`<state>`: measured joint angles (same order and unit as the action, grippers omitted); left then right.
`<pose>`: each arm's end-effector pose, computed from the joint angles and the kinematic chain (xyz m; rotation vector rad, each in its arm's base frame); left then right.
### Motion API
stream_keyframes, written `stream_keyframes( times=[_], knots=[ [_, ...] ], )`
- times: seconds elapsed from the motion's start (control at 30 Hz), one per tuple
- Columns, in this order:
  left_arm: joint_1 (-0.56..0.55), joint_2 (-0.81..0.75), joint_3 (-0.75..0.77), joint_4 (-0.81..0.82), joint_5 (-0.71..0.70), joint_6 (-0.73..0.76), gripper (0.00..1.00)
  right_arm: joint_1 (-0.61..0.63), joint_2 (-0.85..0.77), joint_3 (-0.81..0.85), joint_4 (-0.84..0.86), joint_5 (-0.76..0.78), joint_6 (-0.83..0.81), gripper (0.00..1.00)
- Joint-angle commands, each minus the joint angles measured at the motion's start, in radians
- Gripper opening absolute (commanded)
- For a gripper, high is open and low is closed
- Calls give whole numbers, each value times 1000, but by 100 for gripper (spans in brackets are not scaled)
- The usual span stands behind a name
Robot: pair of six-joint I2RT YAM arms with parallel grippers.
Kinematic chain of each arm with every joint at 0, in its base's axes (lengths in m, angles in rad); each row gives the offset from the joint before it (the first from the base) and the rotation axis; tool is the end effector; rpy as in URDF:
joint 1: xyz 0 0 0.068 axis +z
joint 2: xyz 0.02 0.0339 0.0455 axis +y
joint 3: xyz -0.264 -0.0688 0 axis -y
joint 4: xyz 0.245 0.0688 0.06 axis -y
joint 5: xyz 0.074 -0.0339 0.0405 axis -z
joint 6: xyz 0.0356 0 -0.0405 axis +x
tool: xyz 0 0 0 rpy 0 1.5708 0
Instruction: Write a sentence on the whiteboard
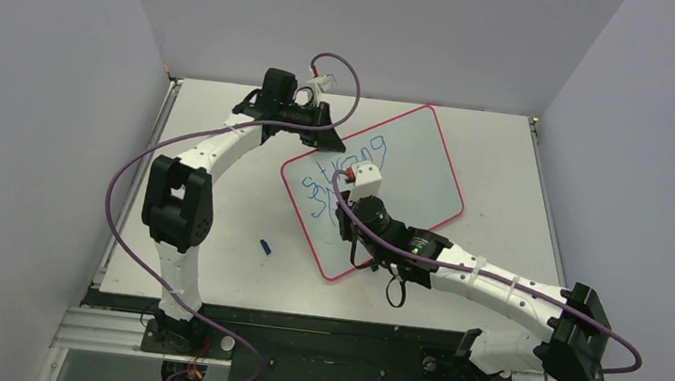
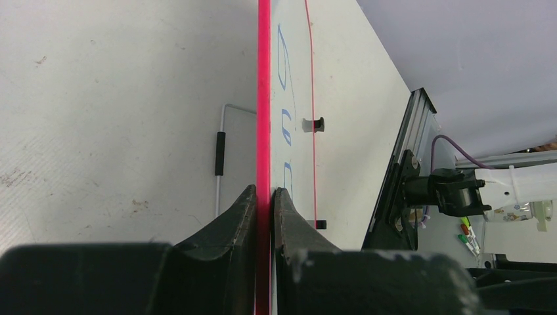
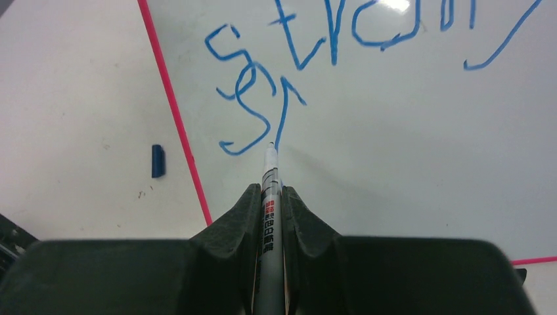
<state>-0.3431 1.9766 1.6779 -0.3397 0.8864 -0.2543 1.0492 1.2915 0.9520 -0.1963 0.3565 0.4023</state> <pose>0.4178 -0.1785 0.2838 0.6138 2.1437 -1.3051 0.1555 0.2457 0.2874 -0.4631 2.0588 0.5102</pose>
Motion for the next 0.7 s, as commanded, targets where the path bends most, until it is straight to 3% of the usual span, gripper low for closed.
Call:
stream_keyframes(
  times=[0.0,0.67],
  knots=[
    [-11,-54,11,16,2,68,0,-53,38,77,55,-20,-8,0],
    [-13,-50,10,16,2,66,0,-117,178,178,100,-103,-10,0]
  ],
)
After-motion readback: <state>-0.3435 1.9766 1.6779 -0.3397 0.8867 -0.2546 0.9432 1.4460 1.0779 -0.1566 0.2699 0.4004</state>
